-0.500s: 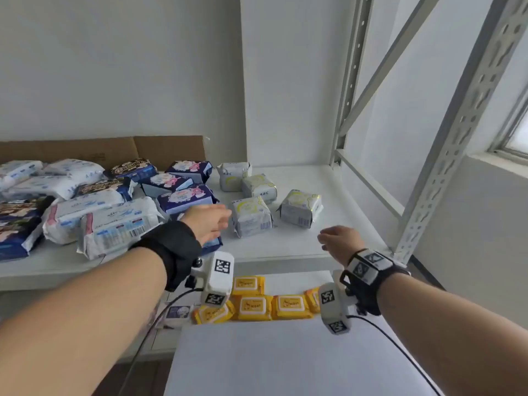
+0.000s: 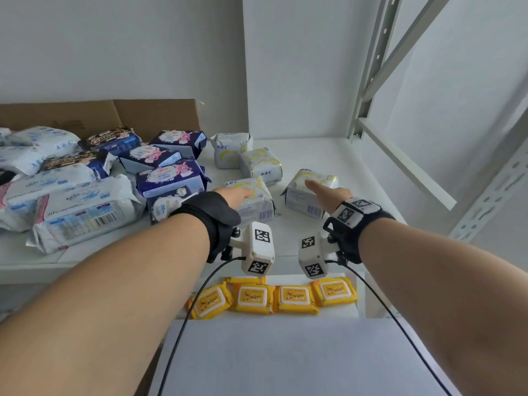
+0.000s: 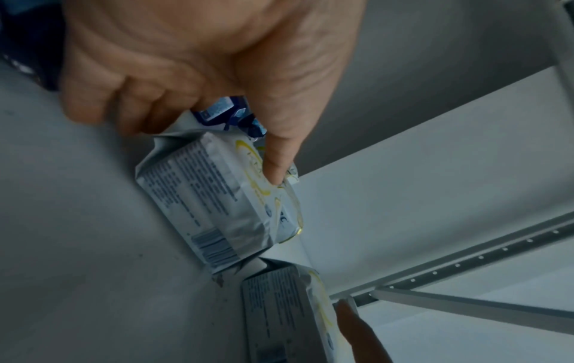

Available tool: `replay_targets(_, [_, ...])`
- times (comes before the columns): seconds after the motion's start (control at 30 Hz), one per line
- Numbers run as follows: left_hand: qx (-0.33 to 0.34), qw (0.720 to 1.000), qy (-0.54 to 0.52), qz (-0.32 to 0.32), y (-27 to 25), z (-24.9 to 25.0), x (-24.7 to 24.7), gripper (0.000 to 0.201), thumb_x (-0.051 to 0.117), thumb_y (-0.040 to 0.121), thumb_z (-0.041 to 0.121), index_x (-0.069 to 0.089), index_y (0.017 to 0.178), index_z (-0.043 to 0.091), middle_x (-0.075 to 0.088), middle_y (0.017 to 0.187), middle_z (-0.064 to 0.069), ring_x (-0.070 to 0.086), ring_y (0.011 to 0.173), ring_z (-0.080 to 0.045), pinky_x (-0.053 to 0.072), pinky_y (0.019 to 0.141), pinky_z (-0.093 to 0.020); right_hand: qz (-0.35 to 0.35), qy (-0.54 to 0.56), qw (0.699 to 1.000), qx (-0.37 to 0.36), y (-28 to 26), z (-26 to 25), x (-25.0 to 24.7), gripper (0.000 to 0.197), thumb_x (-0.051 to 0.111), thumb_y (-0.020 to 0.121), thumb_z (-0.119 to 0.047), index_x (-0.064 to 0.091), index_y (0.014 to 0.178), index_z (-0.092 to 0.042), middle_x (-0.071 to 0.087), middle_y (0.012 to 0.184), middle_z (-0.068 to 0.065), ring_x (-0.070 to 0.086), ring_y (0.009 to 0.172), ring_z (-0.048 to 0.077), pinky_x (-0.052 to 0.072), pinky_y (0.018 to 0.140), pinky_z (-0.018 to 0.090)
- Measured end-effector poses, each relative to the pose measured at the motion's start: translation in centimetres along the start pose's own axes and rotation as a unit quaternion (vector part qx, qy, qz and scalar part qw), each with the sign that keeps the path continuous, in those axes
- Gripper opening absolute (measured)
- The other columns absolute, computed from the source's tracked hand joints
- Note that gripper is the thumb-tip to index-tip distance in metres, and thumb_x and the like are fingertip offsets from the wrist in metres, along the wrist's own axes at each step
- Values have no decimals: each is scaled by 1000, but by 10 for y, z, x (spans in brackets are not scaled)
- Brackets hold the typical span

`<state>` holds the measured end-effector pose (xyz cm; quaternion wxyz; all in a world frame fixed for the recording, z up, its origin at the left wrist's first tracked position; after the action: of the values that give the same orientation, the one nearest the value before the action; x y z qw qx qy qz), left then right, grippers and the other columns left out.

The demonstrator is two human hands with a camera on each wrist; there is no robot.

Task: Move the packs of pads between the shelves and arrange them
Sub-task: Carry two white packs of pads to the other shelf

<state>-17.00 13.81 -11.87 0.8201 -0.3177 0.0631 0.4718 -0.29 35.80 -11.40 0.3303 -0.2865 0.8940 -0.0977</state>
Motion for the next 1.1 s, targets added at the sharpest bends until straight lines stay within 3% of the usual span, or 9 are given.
replay_targets(0.17, [23,999,39,12,8,4,1,59,59,86,45,51,133,9,52,136,-13,54,121,-29,36,52,-21,-18,-20,1000,-12,17,-3,7,83,57,51,-82,59,97,-13,60,81,4,62,69,22,44,59,28])
replay_targets(0.27, [28,999,29,-2,17,8,7,61,62,84,47,53,130,8,56,133,-14,55,102,-21,46,66,-27,-52,15,998,-35,26,-8,14,67,68,54,-70,64,92,-15,67,73,1,65,50,17,46,51,21])
replay_targets(0.37, [10,1000,18,-20,24,2,13,65,68,80,46,55,129,6,60,127,-15,60,114,-28,46,98,-39,-77,17,996,-30,31,-9,16,56,79,53,-57,66,87,-15,70,57,2,64,42,18,50,47,23])
replay_targets(0.47, [5,999,16,-29,23,-1,14,73,77,70,46,56,128,6,62,125,-12,60,115,-30,45,103,-44,-87,31,995,-29,28,-7,15,40,83,55,-45,63,72,-15,66,53,2,62,41,16,48,41,23])
replay_targets(0.63, [-28,996,-25,-86,8,-7,29,23,76,76,26,62,75,9,68,51,-2,63,41,-13,50,50,-20,-80,4,996,-44,20,-6,16,42,82,57,-37,52,32,-19,41,23,-7,40,18,9,29,27,10])
replay_targets(0.77, [-16,996,-47,-76,-9,-15,30,26,82,69,24,66,81,8,72,63,-5,69,55,-13,56,56,-20,-77,41,994,-60,13,3,15,41,88,49,-39,57,63,-17,55,48,-2,49,27,10,30,29,10])
replay_targets(0.83, [-2,998,-40,-44,-20,-17,21,76,93,46,33,63,110,5,71,101,-12,68,96,-25,55,89,-36,-82,52,992,-78,5,9,10,51,89,41,-50,54,62,-19,52,43,-6,48,35,12,32,34,15])
replay_targets(0.93, [44,998,-20,-46,-36,-11,19,130,88,7,54,56,123,6,65,117,-13,61,109,-30,48,100,-44,-125,140,976,-109,-12,11,6,60,92,30,-47,68,77,-17,67,54,-8,61,44,7,44,42,18])
replay_targets(1.1, [82,995,-26,-60,-76,10,16,124,70,25,75,50,129,8,62,122,-13,59,111,-28,49,97,-43,-96,200,970,-97,-42,18,-24,93,91,23,-57,70,100,-10,74,95,11,71,81,16,56,62,27])
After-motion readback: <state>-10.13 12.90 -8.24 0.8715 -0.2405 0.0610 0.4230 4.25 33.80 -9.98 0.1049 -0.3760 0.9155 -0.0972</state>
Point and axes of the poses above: each hand's wrist, its own y-axis towards the middle knuckle, its own x-axis out of the palm, z = x × y, the point moved 10 cm from there along y, towards the middle knuckle
